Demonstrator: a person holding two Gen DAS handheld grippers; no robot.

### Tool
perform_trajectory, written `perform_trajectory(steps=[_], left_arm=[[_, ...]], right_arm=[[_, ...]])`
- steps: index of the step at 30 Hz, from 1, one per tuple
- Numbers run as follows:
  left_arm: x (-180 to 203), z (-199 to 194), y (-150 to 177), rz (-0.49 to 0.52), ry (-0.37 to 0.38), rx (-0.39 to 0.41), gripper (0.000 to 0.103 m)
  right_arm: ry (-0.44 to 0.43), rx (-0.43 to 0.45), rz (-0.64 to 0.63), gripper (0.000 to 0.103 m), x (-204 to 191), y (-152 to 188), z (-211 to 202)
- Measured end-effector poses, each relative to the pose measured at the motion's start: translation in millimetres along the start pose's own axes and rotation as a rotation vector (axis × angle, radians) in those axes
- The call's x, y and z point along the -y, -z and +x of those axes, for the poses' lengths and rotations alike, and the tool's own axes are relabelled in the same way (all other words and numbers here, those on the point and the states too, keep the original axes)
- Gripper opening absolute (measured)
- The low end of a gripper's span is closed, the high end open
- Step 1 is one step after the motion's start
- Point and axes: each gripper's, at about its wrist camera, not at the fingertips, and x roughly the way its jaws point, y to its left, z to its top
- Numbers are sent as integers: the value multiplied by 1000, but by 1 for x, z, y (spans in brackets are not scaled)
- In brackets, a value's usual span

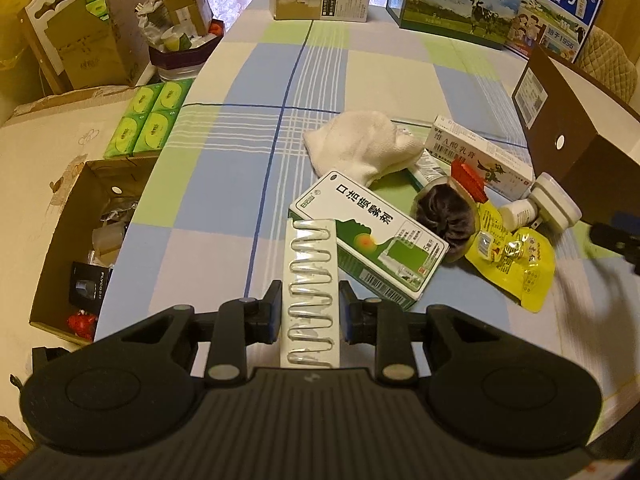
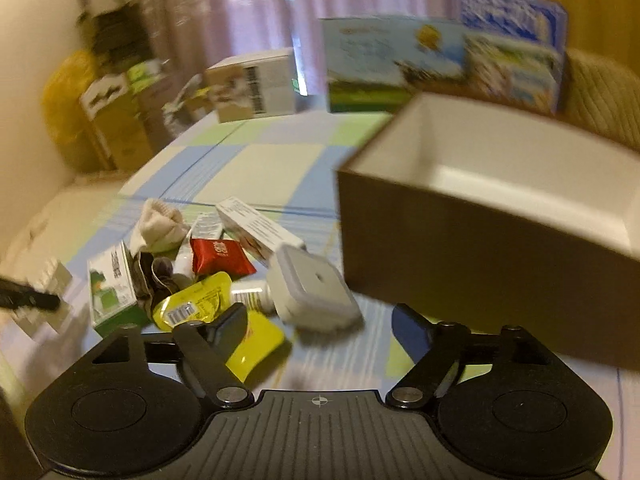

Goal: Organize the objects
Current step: 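Grasp the white clip rack with the left tool while the right tool grasps the white plug adapter, then carry both items into the brown box and open both tools to release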

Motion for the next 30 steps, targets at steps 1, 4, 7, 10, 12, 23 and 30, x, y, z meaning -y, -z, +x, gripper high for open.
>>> perform_trajectory(steps=[1, 4, 7, 10, 12, 23, 30], left_arm=[[1, 0, -1, 0, 1, 1, 23], [4, 1, -2, -2, 5, 3, 23], [6, 3, -4, -4, 8, 2, 23], [8, 6, -5, -4, 12, 0, 23], [9, 7, -6, -2, 14, -4, 23], [15, 1, -1, 1, 21, -3, 23], [34, -14, 0, 30, 58, 16, 23]], right_arm=[[2, 7, -45, 71, -6, 0, 5], [29, 7, -164, 63, -20, 2, 25], [75, -5, -256, 57, -30, 10, 45], [116, -7, -339, 50, -36, 17, 59], [135, -5, -388, 45, -41, 20, 64], [81, 17, -236, 28, -21, 20, 36], [-33, -7, 158, 28, 25, 9, -12]])
